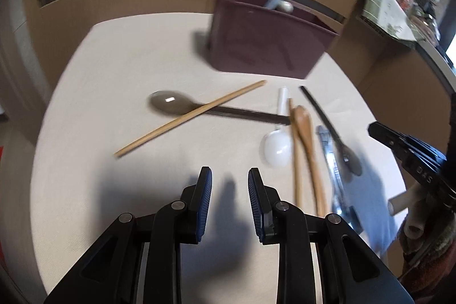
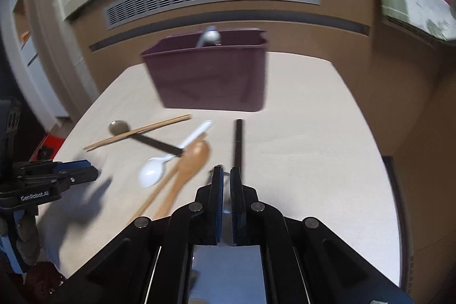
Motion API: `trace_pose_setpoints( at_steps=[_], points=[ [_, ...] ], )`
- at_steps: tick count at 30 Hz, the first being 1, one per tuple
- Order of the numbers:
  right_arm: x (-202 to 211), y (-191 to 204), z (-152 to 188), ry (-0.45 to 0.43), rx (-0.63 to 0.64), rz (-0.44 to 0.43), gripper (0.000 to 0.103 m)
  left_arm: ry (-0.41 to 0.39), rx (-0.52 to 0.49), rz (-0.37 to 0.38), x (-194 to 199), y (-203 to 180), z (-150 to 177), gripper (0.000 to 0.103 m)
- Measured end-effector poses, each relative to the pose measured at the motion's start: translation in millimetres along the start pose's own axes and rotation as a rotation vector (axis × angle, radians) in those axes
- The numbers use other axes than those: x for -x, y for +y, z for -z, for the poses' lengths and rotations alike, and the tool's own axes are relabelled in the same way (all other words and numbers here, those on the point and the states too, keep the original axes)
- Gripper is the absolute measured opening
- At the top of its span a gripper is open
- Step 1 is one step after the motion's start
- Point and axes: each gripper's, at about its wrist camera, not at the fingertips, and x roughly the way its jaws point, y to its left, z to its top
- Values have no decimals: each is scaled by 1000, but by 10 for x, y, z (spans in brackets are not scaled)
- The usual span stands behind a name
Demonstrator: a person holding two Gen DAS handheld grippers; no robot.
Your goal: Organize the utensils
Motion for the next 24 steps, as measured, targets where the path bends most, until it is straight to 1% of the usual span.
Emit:
trace_pose_setpoints(
  at_steps=[2,3,4,7,8,9,10,12,15,17,19,21,23,24],
  points=[
    [-7,-126,-3,3,-29,1,3,15,-41,24,-83,-179,-68,28],
    [-26,-149,14,5,-41,-14,5,18,-51,31,-107,-242,-90,28],
    [-48,-152,28,22,-44,-56,9,18,-57,36,-129,-298,-113,28],
    [-140,-104,88,62,-47,-130,11,-3,-75,19,-160,-422,-150,28],
    [-166,-80,103,70,-45,-140,13,5,-90,12,-189,-468,-158,28],
    [-186,-79,107,73,-42,-142,18,15,-98,16,-217,-498,-166,28],
    [-202,-96,108,69,-44,-137,21,27,-108,32,-259,-545,-186,28],
    [-217,-153,98,59,-57,-106,21,35,-125,47,-327,-640,-230,28],
    [-155,-276,113,33,-69,-13,21,46,-158,64,-479,-817,-324,28],
    [-122,-343,125,31,-71,13,21,58,-175,41,-610,-915,-382,28],
    [-80,-417,138,30,-79,25,21,62,-213,-28,-750,-1026,-408,28],
    [-60,-477,144,28,-88,38,21,33,-266,-100,-802,-1130,-389,28],
    [-63,-521,143,26,-94,43,21,21,-304,-133,-816,-1188,-357,28],
    [-74,-537,137,28,-97,42,22,18,-316,-137,-815,-1197,-353,28]
  ],
)
